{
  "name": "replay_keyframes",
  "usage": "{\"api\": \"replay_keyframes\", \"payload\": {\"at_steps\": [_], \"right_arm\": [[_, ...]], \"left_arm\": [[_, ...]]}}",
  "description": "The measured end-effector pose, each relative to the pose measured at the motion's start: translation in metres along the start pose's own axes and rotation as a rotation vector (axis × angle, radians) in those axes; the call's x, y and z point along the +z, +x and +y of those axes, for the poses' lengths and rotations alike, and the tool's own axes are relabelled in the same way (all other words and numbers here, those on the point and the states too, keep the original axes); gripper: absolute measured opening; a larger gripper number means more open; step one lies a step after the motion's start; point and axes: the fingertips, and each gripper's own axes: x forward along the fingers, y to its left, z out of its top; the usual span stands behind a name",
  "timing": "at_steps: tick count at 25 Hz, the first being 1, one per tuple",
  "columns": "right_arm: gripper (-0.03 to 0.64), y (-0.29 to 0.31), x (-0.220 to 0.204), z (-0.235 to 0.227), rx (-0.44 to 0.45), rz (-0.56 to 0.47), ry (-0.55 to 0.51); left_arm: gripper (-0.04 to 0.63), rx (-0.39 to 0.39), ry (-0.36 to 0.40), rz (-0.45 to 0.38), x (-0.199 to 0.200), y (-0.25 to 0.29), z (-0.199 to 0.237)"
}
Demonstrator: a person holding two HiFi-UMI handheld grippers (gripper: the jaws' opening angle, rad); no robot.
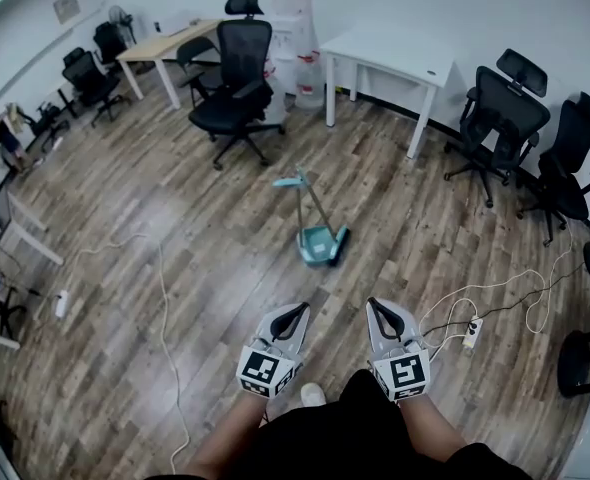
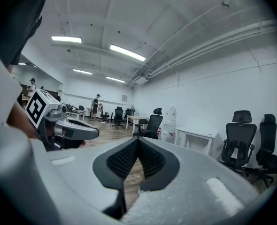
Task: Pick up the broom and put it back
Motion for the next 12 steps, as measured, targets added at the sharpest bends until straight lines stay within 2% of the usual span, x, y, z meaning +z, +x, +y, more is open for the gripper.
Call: {"api": "replay_keyframes", "payload": {"at_steps": [8,12], "right_arm": [[0.003,0.027,0.000,0.002,0.036,0.006,0.009],[0.003,0.048,-0.006,-0.012,0.055,0.016,0.011]], "left_arm": [[0.016,0.026,-0.010,0.023,-0.007,0.006,0.019],[0.016,0.041,-0.014,0.039,-0.012,0.026,0.030]]}}
